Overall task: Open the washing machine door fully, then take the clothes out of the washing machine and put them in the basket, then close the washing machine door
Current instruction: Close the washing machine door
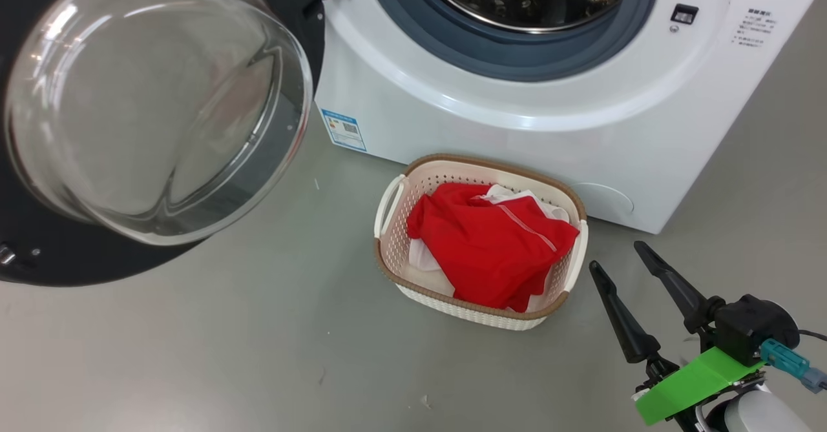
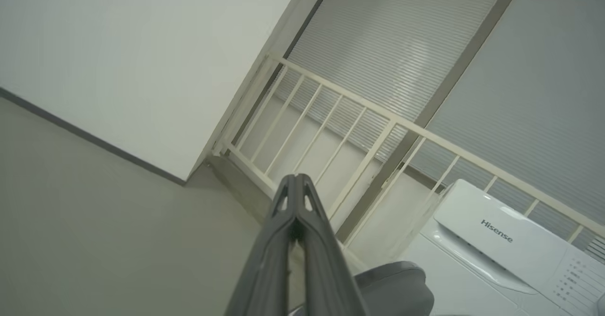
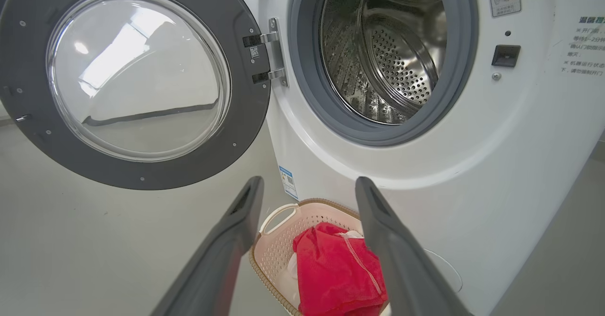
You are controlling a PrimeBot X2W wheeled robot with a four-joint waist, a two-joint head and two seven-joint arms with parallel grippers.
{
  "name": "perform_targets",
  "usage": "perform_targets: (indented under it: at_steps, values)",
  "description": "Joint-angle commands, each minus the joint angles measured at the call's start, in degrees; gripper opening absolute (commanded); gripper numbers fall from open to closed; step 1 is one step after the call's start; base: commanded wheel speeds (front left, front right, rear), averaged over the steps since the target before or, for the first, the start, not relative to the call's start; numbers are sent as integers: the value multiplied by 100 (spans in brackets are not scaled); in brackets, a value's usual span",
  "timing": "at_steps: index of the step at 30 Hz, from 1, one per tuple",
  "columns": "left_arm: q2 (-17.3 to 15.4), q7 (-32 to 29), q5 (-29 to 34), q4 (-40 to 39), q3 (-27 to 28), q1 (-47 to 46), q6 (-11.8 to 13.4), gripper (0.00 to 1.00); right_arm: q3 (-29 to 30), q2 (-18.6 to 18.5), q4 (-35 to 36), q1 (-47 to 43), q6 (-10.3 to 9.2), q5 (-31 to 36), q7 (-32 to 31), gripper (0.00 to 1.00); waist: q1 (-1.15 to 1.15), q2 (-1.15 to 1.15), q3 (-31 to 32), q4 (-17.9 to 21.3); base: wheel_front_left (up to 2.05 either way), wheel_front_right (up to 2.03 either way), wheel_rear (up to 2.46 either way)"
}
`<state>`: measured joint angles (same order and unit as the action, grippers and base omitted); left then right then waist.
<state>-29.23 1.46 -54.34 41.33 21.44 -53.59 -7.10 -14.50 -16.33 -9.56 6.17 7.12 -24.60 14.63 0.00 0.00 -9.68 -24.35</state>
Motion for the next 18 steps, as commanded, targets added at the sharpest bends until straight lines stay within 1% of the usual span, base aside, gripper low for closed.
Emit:
perform_targets:
  at_steps: [1,4,8,10,13,18]
  values:
    - [-548,-361,-37,218,46,-195,-14,0,-104,-83,140,132,36,53,37,100,0,0,-75,66,0,0,0]
    - [-732,-1161,-108,963,-139,-484,74,0,-106,-70,133,124,36,61,37,100,0,0,-114,87,0,0,0]
    - [-919,-2012,-270,1657,-179,-693,234,0,-155,-64,120,146,36,59,37,100,0,0,-137,137,0,0,0]
    - [-1011,-2306,-313,1891,-182,-725,327,0,-177,-71,114,166,36,48,37,100,0,0,-146,170,0,0,0]
    - [-1039,-2713,-343,2123,-242,-711,381,0,-162,-88,112,171,36,42,37,100,0,0,-150,196,0,0,0]
    - [-975,-3088,-408,2223,-300,-652,312,0,-139,-91,131,134,36,46,37,100,0,0,-150,238,0,0,0]
